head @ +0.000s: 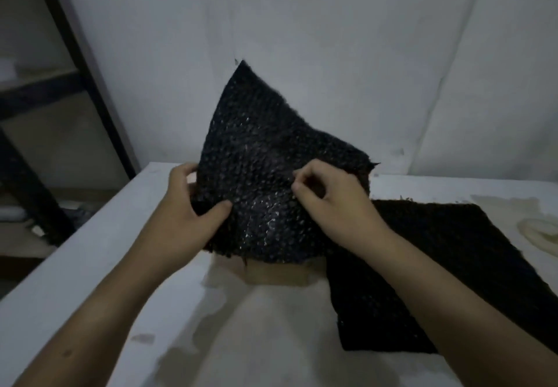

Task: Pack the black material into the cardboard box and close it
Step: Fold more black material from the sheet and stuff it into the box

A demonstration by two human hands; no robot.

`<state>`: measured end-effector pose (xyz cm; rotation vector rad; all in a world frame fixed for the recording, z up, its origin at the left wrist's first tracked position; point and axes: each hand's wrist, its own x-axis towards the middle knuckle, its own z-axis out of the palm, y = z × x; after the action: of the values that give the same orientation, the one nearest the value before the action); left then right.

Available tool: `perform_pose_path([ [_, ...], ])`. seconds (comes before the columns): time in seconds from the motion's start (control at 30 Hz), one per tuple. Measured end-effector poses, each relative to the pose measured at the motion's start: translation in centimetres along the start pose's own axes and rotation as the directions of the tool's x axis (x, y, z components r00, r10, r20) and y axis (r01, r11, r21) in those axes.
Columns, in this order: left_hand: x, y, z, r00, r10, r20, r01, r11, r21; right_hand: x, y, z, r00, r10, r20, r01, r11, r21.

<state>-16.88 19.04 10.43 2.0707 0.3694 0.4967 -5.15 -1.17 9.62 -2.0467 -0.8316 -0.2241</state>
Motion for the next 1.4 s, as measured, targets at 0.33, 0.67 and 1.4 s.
perform_pose_path([
  [0.33, 4.4, -2.8, 4.1, 0.872, 0.2, 0.447, -0.457, 0.662, 0.594, 0.7, 1.5, 3.1, 0.991, 0.073, 0.108, 0.003, 0.815, -0.58],
  [0.67, 7.7, -1.9, 6.4, 0.833, -0.075, 0.548, -0.347, 0.702, 0.622, 3.3, 2.3, 3.9, 0.843, 0.369, 0.39, 0.002, 0.724, -0.69],
  [1.4, 5.6, -5.1, 6.2, 0.895, 0.378, 0.237, -0.446, 0.768, 0.459, 2.3, 4.0, 2.9, 0.955, -0.061, 0.291, 0.263, 0.627, -0.733],
])
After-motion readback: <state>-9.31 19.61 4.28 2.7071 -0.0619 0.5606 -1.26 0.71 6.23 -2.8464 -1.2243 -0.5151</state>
